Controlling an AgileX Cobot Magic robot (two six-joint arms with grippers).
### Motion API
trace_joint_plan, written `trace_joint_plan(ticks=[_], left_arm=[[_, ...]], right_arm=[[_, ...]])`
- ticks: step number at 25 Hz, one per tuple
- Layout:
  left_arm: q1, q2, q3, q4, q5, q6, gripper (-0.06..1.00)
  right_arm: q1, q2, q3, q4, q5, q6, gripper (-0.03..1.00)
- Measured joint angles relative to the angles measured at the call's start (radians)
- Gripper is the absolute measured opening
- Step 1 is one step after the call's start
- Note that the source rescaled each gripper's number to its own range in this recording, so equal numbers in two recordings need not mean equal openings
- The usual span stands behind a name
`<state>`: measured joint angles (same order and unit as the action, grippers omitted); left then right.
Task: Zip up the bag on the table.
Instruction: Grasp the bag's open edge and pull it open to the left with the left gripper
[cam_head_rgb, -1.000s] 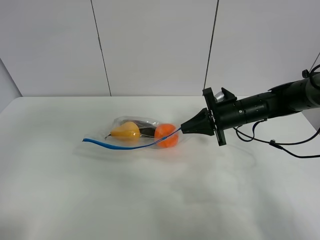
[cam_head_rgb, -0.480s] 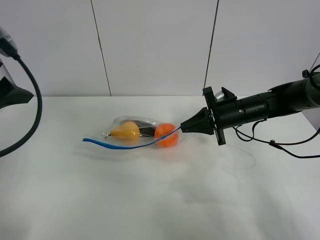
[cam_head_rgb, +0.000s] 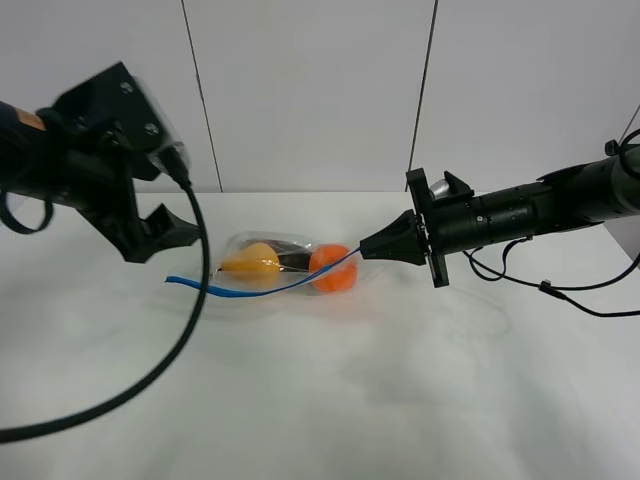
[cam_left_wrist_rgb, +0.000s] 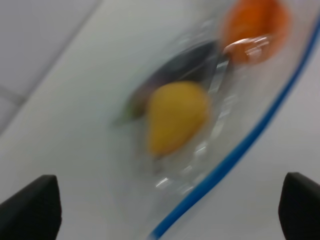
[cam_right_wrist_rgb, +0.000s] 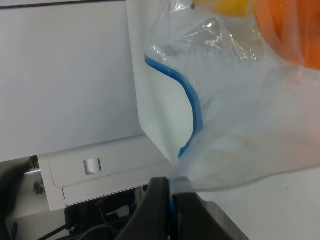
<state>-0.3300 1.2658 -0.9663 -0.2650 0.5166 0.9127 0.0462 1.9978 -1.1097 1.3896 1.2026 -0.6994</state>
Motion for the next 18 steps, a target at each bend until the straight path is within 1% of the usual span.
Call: trace_joint_plan(ticks=[2, 3, 5, 7, 12, 14, 18], left_arm=[[-0.074, 0.034, 0.009, 0.000, -0.049, -0.038, 1.00], [-0.141, 0.074, 0.011, -0.001, -0.105, -0.080, 1.00], [-0.204, 0.121, 0.011, -0.002, -0.168, -0.103, 1.00], [-0.250, 0.166, 0.011, -0.002, -0.220, -0.120, 1.00], [-0.342, 0.301, 0.014, -0.004, -0.347, -0.154, 1.00], [-0.372, 0.351, 0.014, -0.004, -0.417, -0.167, 1.00], [-0.398, 0.445, 0.014, -0.005, -0.555, -0.193, 1.00]], right_arm=[[0.000, 0.000, 0.000, 0.000, 0.000, 0.000, 0.00], [0.000, 0.000, 0.000, 0.000, 0.000, 0.000, 0.00], [0.000, 0.000, 0.000, 0.000, 0.000, 0.000, 0.00], [0.000, 0.000, 0.000, 0.000, 0.000, 0.000, 0.00], [0.000, 0.000, 0.000, 0.000, 0.000, 0.000, 0.00], [0.000, 0.000, 0.000, 0.000, 0.000, 0.000, 0.00], [0.000, 0.000, 0.000, 0.000, 0.000, 0.000, 0.00]])
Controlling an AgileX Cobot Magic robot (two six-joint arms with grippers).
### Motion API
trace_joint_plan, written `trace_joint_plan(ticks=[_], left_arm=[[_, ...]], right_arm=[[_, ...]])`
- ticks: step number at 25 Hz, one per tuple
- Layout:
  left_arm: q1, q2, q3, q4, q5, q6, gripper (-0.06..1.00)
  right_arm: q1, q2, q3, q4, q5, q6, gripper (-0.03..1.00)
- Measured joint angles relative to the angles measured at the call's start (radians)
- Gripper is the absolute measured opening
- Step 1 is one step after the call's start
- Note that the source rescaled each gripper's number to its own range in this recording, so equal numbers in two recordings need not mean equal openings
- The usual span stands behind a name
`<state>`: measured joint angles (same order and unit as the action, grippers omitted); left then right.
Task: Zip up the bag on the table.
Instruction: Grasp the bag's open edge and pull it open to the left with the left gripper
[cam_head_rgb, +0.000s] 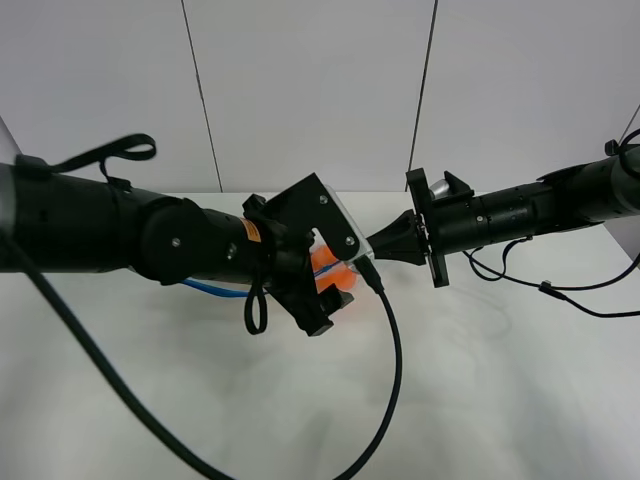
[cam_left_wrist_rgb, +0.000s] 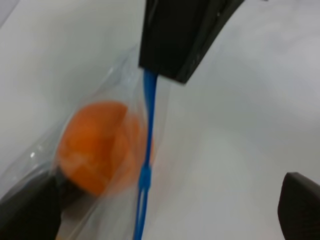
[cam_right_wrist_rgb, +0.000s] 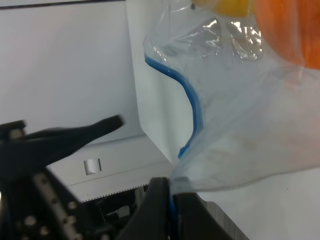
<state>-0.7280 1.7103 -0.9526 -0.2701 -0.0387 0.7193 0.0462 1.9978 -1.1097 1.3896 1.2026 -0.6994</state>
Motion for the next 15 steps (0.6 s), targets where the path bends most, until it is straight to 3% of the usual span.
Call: trace_joint_plan(ticks=[5, 15], left_arm=[[0.000, 0.060, 0.000, -0.001, -0.100, -0.008, 0.99], [0.000, 0.072, 0.000, -0.002, -0.124, -0.008, 0.43]], right_arm=[[0.000, 0.000, 0.000, 0.000, 0.000, 0.000, 0.00], [0.000, 0.000, 0.000, 0.002, 0.000, 0.000, 0.00]])
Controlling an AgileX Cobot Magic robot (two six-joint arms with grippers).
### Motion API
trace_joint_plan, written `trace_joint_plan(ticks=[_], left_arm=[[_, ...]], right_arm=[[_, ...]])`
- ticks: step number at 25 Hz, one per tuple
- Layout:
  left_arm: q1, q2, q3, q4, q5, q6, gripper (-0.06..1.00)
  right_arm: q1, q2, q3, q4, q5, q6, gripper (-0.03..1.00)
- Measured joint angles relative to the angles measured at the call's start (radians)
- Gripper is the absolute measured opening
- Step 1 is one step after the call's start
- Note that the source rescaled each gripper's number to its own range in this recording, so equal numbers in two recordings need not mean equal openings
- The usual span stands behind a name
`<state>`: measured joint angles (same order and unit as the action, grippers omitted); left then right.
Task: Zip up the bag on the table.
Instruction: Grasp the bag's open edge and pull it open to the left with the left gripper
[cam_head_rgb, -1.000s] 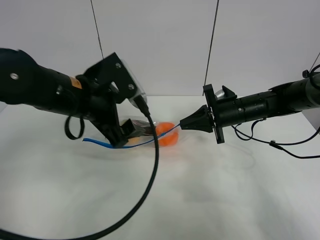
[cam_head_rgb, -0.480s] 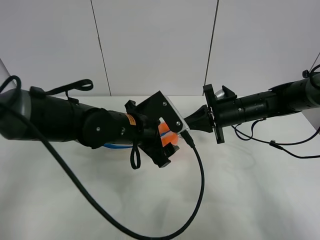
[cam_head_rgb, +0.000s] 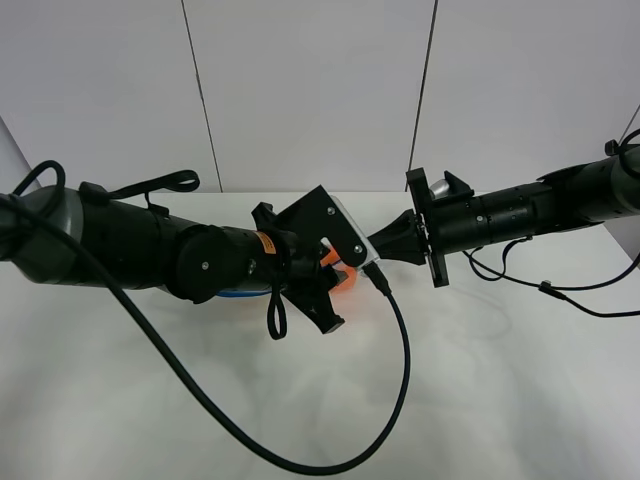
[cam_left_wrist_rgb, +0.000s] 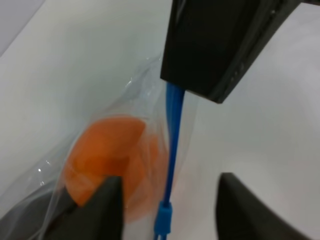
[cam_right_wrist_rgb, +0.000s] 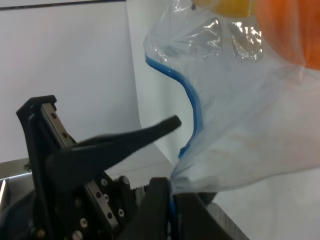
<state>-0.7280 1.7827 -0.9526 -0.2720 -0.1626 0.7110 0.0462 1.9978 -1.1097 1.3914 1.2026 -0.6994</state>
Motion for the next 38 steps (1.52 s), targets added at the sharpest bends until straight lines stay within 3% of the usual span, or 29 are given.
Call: trace_joint_plan(ticks=[5, 17, 22, 31, 38], left_arm=[[0.000, 0.000, 0.000, 0.000, 0.000, 0.000, 0.30], [0.000, 0.000, 0.000, 0.000, 0.000, 0.000, 0.27], [0.000, 0.000, 0.000, 0.000, 0.000, 0.000, 0.01], [0.000, 0.000, 0.001, 0.000, -0.002, 0.058, 0.00], [0.086, 0.000, 0.057, 0.000, -0.023, 0.141, 0.00]], right_arm=[[0.000, 0.000, 0.000, 0.000, 0.000, 0.000, 0.00], [0.000, 0.000, 0.000, 0.000, 0.000, 0.000, 0.00], [0.000, 0.000, 0.000, 0.000, 0.000, 0.000, 0.00], [0.000, 0.000, 0.000, 0.000, 0.000, 0.000, 0.00], [0.007, 0.000, 0.000, 0.000, -0.002, 0.000, 0.00]])
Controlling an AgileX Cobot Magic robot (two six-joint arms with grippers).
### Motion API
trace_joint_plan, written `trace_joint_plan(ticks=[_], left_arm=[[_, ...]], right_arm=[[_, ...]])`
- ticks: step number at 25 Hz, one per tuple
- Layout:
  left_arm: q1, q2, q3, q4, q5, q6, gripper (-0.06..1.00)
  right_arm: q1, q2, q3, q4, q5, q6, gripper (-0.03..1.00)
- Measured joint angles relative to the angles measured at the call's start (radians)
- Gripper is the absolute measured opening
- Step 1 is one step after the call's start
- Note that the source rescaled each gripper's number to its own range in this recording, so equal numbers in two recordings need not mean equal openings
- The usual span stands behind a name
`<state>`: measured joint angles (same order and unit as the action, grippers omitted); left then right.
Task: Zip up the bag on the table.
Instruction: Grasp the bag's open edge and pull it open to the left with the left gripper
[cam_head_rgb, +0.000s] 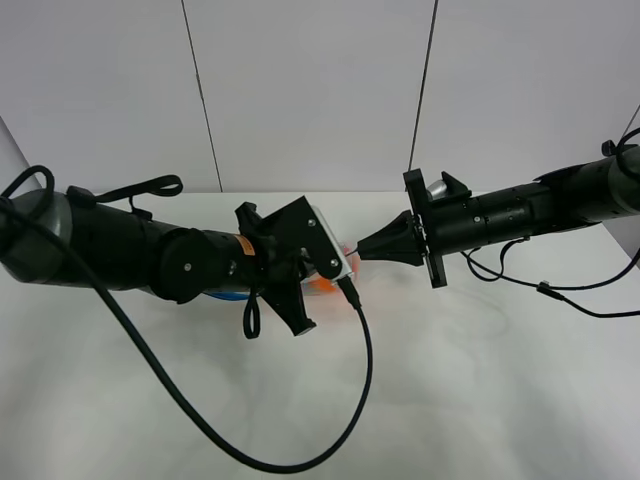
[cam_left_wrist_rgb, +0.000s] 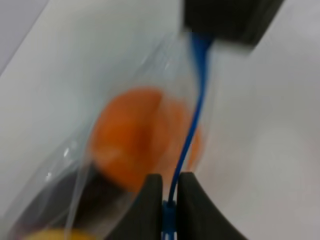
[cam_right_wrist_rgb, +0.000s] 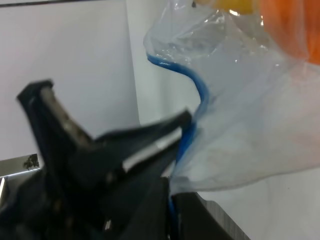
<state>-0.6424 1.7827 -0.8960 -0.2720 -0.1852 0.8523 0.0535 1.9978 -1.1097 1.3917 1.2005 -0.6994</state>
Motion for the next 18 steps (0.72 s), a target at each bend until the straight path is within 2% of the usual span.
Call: trace_joint_plan(ticks=[9, 18], left_arm=[[0.140, 0.000, 0.008, 0.006, -0.001, 0.029, 0.00], [0.272, 0.000, 0.008, 0.008, -0.001, 0.185, 0.00]], right_arm=[[0.001, 0.000, -0.003, 0.010, -0.001, 0.000, 0.00], [0.001, 0.000, -0.003, 0.019, -0.002, 0.005, 0.00]])
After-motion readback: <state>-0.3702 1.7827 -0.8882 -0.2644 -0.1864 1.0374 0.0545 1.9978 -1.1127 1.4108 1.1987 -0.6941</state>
